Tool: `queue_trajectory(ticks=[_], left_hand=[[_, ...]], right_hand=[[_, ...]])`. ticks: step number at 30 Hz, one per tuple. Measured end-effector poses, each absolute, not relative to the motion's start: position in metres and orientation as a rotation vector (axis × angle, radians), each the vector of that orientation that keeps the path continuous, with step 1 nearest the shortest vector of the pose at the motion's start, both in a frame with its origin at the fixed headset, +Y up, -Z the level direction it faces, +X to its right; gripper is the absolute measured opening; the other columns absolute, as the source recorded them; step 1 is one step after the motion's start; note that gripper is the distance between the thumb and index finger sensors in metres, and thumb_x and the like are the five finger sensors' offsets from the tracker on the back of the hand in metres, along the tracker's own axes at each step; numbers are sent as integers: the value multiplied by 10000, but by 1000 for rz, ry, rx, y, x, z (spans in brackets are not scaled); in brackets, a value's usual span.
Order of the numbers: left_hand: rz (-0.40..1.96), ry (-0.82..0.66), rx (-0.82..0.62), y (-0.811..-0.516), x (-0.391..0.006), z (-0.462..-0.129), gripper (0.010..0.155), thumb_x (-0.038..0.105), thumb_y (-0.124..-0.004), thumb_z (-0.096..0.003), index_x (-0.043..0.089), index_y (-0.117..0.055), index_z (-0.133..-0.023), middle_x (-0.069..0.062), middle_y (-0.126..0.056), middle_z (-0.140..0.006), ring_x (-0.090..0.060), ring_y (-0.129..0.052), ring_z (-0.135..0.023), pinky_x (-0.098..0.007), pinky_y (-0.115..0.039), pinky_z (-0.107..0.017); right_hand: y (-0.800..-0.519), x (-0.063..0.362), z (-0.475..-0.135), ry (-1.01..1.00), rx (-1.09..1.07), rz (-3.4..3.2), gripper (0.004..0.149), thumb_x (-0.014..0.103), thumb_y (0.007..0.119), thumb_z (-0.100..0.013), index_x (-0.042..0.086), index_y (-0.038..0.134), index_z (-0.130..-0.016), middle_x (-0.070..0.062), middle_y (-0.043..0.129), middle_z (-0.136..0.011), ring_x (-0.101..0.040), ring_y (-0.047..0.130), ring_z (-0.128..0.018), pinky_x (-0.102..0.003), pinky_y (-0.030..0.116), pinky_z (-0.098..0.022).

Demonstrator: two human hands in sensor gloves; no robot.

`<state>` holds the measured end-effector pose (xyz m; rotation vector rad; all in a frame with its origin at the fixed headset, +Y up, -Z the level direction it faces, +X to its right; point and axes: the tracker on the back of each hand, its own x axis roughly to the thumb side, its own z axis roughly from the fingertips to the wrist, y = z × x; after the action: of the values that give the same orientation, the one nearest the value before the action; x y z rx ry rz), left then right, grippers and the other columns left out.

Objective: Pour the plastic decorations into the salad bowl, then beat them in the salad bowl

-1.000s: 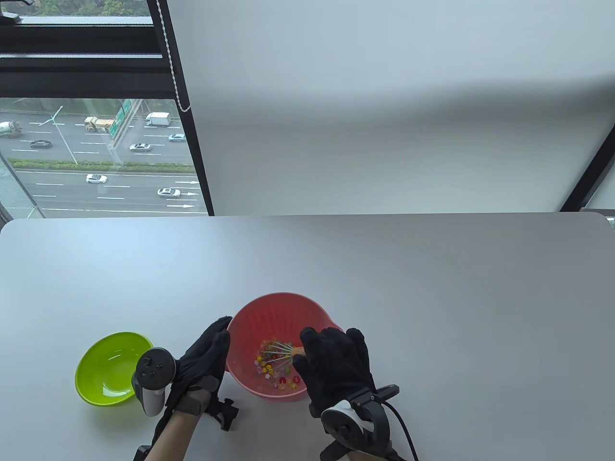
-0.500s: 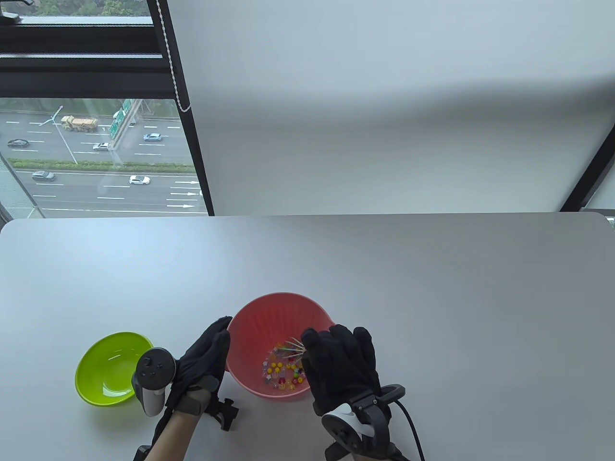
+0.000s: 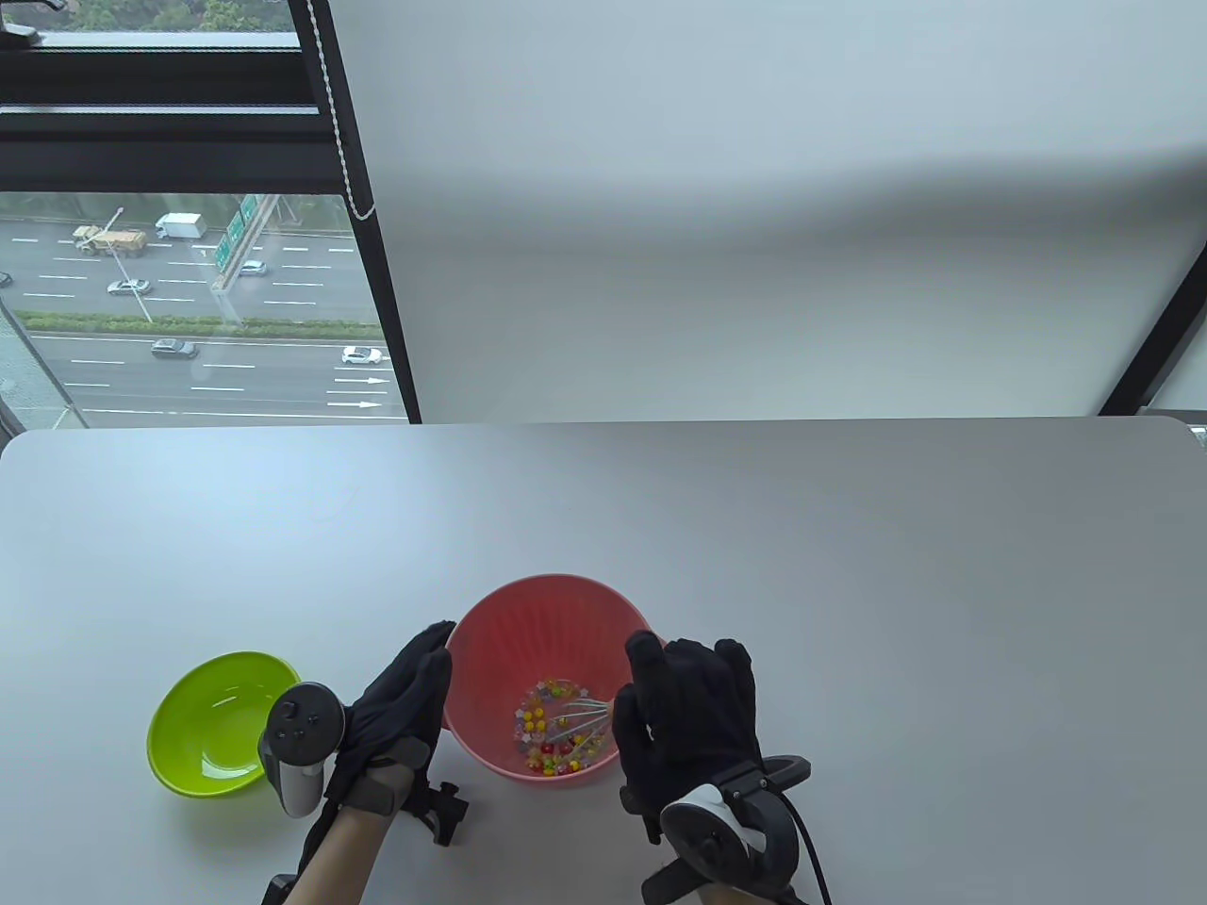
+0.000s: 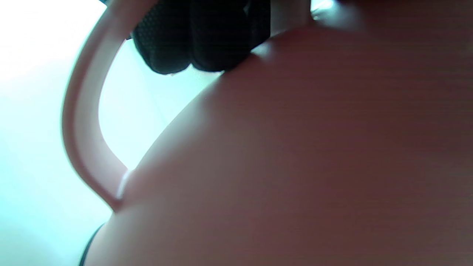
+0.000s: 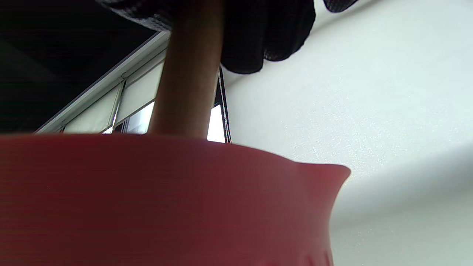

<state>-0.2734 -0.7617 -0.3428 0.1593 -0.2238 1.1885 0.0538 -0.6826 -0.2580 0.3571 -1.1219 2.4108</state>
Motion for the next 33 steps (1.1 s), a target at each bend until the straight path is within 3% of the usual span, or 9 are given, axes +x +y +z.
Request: queue_trajectory(ticks=[7, 19, 33], left_hand=[[1189, -224, 159, -762, -273, -343, 664, 643, -566, -574, 188, -673, -1045, -35, -851, -742, -368, -828, -758, -611, -496, -741], [1189, -224, 159, -762, -273, -343, 664, 644, -565, -573, 190, -673, -1045, -36, -850, -743, -367, -828, -759, -610, -496, -742], [1189, -224, 159, -762, -273, -343, 665, 644, -565, -574, 187, -673, -1045, -36, -850, -743, -367, -828, -759, -610, -497, -741]], right_hand=[[-691, 42, -261, -1025, 406, 2431, 570, 570, 630, -609, 372, 424, -1102, 137, 794, -886, -209, 726, -900, -533, 448, -784], [-691, 32, -257, -1158, 476, 2555, 558, 534, 664, -608, 394, 430, -1095, 130, 761, -964, -210, 688, -944, -525, 423, -791], [-685, 42, -254, -1248, 449, 2546, 546, 531, 604, -619, 380, 402, -1103, 124, 756, -915, -221, 662, -936, -525, 392, -794]])
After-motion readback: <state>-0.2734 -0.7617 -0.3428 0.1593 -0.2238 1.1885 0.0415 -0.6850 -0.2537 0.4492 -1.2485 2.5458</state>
